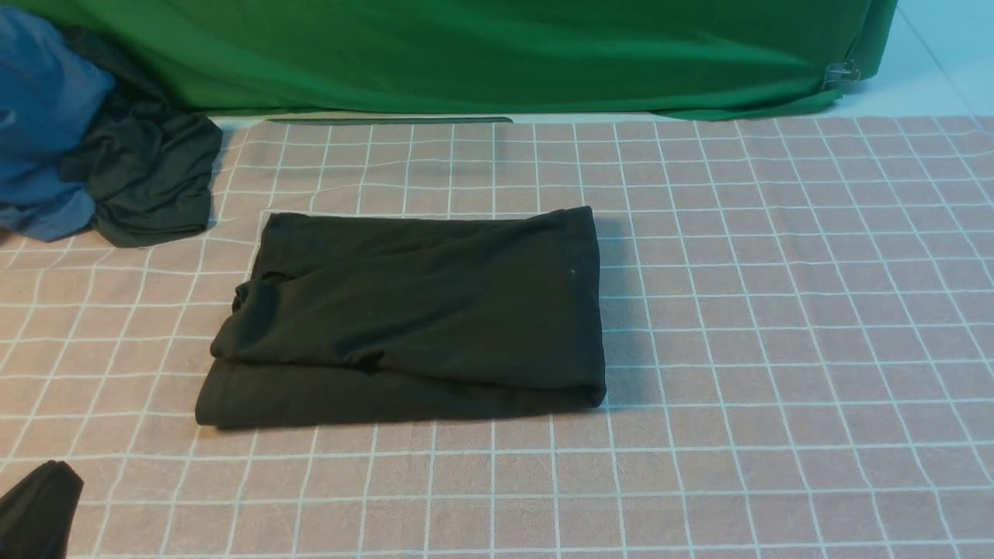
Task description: Fold a long-sleeved shirt over a pink coffee tablecloth.
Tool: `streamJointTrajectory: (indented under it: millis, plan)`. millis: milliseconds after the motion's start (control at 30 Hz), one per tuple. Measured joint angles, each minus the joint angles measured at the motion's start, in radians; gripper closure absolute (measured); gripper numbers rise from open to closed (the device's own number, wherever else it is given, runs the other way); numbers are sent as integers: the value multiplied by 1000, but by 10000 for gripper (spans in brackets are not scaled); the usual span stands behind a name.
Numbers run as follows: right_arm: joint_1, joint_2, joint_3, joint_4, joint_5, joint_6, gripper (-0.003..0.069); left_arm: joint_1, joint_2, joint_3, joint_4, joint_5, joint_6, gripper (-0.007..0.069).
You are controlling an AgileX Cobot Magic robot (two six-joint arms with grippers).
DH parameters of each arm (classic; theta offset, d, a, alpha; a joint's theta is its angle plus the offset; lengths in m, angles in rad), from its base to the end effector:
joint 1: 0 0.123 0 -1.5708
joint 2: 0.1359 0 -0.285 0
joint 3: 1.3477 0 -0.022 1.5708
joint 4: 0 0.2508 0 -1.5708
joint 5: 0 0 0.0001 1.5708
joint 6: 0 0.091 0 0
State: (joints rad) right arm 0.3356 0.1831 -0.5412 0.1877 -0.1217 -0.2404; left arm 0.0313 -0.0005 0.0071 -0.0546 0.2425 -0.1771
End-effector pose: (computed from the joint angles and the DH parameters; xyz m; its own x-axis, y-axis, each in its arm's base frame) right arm 0.0225 0.0057 0.3889 0.5215 0.1247 -0.8441 -0.2834 0.9584 -0.0335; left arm 0.0556 0.0005 0.1889 -0.1524 -0.2329 -0.9605 -0.0545 0.9723 -0.2272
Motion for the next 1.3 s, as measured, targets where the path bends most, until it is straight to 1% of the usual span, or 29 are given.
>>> streamJointTrajectory:
  millis: [167,433,1067,1300]
  plan:
    - [0,0,0,0,0,0,516,0,-1,0,4,0,1,610]
    - [0,0,0,0,0,0,515,0,-1,0,4,1,5,610]
    - [0,0,0,0,0,-12,468,0,-1,0,4,1,4,610]
    - [0,2,31,0,63,-49,455,0,-1,0,6,1,8,610]
